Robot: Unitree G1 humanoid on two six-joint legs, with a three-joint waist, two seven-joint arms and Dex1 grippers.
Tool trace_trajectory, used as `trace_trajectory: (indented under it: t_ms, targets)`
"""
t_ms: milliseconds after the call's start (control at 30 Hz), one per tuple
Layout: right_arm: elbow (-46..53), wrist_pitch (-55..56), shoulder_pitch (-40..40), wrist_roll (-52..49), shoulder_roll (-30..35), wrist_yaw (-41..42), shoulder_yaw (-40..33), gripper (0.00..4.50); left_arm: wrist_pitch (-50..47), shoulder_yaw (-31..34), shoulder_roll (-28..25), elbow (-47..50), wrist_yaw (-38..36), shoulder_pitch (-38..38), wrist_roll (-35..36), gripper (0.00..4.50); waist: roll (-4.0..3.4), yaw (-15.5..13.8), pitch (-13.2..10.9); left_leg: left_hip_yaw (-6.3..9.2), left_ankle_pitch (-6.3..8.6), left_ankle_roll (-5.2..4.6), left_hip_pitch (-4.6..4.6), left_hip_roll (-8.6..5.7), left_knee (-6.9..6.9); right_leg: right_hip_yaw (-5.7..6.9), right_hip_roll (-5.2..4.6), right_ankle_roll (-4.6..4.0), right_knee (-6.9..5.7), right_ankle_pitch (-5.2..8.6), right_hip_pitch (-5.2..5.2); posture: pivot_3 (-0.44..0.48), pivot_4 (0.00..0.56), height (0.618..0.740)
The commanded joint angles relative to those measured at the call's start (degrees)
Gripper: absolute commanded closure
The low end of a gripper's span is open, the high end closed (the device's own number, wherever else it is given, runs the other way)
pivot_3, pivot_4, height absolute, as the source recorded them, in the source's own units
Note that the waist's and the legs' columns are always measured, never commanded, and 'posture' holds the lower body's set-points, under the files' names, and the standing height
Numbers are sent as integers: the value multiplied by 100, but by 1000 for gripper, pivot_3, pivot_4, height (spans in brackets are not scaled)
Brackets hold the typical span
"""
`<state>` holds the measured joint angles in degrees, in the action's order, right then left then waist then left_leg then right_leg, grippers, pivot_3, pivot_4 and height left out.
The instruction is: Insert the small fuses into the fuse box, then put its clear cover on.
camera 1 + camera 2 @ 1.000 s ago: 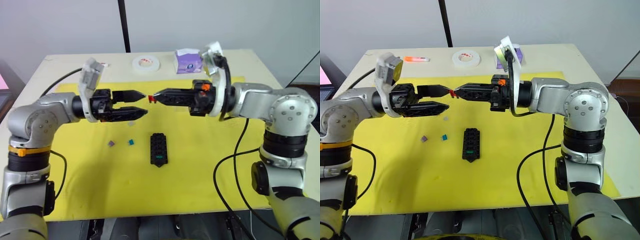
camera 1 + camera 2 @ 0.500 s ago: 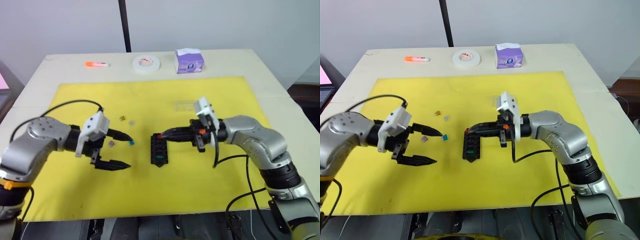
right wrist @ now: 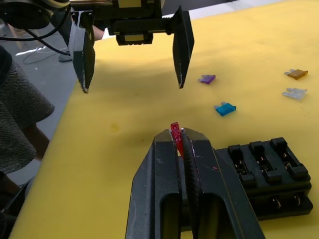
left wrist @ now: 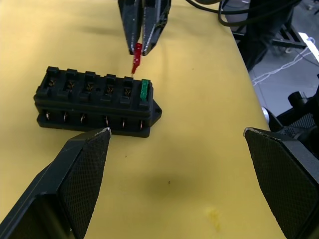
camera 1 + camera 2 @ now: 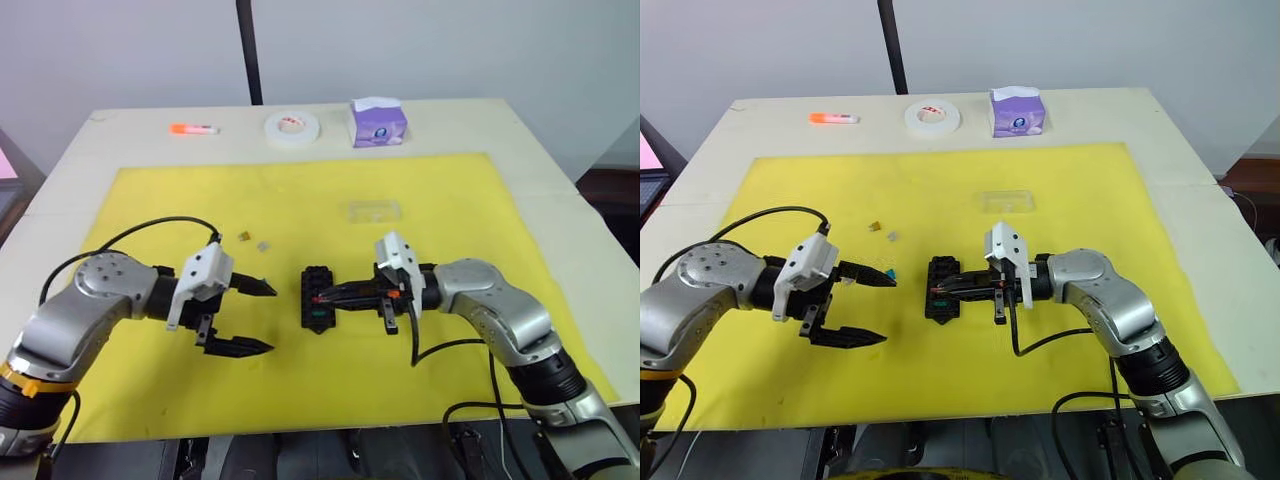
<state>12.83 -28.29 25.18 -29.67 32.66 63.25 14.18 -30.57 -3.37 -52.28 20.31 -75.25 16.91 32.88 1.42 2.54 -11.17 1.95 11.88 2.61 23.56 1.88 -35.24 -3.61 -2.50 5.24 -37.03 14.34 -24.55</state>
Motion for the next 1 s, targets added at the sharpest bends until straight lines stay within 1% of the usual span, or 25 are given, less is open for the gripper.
trace_trajectory:
  t_ms: [33,700,1000]
  targets:
    - [-1,147,-62,78,-124,1,0,4500,76,4,-16,43,-13,7,-47,8,0,-1,0,0,0,0,0,0,0,0,0,0,0,0,0,0,150,740]
    - [-559,560,-186,562,-256,188,111,4500,68,-25,43,7,-18,23,-122,8,3,-3,2,1,0,0,-4,0,-2,0,1,-2,-5,-2,4,0,150,740]
    - [-520,495,-139,482,-324,209,14,4500,31,-41,40,6,-13,46,-127,8,3,-4,2,1,0,0,-7,0,-2,0,1,-2,-6,-2,7,0,150,740]
